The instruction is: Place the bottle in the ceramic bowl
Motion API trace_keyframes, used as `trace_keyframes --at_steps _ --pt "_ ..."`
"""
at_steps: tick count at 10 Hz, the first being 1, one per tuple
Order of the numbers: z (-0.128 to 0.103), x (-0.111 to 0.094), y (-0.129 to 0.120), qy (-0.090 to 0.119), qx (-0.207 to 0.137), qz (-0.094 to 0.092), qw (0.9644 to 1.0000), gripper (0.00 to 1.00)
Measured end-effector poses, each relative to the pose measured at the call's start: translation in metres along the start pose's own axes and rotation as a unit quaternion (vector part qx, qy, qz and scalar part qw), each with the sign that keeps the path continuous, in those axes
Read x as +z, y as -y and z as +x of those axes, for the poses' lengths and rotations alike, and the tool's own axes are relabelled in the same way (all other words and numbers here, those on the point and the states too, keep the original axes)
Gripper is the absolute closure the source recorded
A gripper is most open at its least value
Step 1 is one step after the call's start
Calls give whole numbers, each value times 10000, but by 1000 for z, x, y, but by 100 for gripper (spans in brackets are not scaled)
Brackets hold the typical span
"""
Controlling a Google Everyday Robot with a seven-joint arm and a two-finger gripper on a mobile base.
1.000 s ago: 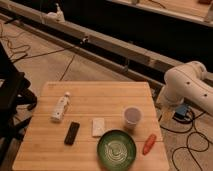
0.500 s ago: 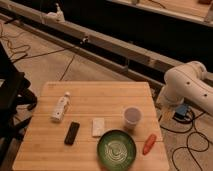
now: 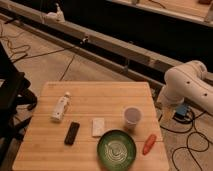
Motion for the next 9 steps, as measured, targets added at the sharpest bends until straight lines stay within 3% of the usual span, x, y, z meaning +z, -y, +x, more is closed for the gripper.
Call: trace_keyframes --at_steps 2,4,6,7,8,9 --pt "-29 -16 37 -67 -411 137 9990 35" --pt "-86 -33 69 -71 -1022 168 9946 35" --pt "-166 -41 80 66 -1801 113 9836 35" --pt "-224 -38 71 275 -2379 -15 9709 35" --pt "-261 -36 59 424 -2747 -117 9605 35" --pt "-272 -35 55 460 -2868 -151 9568 35"
